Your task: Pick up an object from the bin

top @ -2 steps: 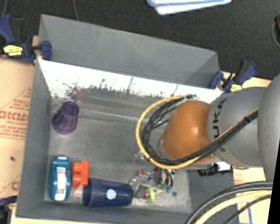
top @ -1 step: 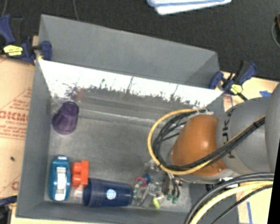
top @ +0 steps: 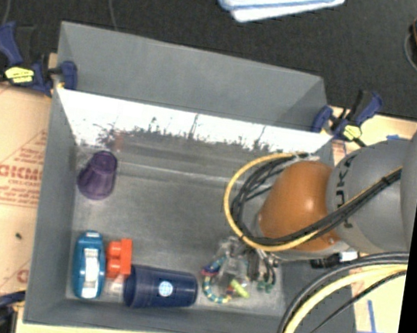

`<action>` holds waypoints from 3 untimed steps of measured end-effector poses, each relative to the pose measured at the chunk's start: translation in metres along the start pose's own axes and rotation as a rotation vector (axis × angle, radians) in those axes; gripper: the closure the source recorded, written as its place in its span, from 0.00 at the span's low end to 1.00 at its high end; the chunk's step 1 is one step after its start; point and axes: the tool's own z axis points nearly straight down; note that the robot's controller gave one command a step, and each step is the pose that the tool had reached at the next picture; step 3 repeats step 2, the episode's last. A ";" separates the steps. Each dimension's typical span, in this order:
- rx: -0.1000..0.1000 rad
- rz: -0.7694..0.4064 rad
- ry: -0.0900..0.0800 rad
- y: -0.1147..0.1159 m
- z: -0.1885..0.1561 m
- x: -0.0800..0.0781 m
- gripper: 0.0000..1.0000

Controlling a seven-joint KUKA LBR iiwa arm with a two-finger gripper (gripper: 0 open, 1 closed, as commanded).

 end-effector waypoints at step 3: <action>0.000 0.030 -0.006 0.007 -0.207 -0.002 1.00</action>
Offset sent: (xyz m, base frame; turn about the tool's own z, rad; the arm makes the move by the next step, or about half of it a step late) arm -0.0008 0.0067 0.2059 0.0337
